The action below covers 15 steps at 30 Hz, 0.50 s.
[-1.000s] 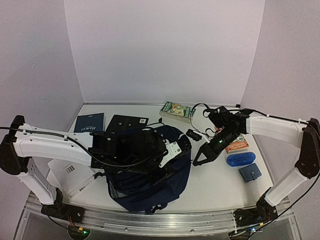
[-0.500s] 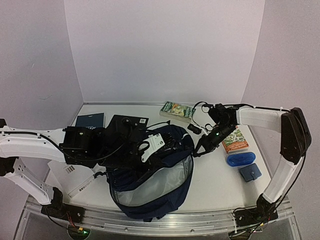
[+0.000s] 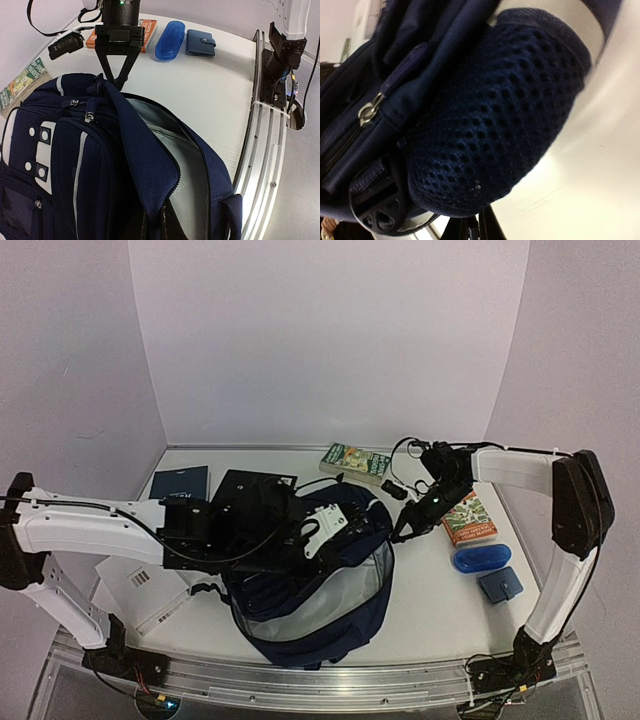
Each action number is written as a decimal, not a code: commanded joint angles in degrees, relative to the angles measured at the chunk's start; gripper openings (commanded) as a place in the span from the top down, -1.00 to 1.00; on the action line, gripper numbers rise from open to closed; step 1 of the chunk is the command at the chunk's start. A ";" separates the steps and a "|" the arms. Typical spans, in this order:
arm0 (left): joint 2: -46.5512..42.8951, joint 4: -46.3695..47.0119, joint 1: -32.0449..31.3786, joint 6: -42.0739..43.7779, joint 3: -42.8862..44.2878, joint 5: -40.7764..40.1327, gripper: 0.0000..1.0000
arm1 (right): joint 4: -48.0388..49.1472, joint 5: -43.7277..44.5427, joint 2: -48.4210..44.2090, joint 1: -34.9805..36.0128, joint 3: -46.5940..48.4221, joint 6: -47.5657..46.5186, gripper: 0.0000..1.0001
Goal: Pack the student bag
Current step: Unzip the student bag at the center of the board.
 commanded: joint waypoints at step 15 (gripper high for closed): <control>13.93 6.14 7.66 -8.08 10.72 8.21 -0.31 | 1.44 21.65 -4.23 -4.82 0.92 -1.53 -0.72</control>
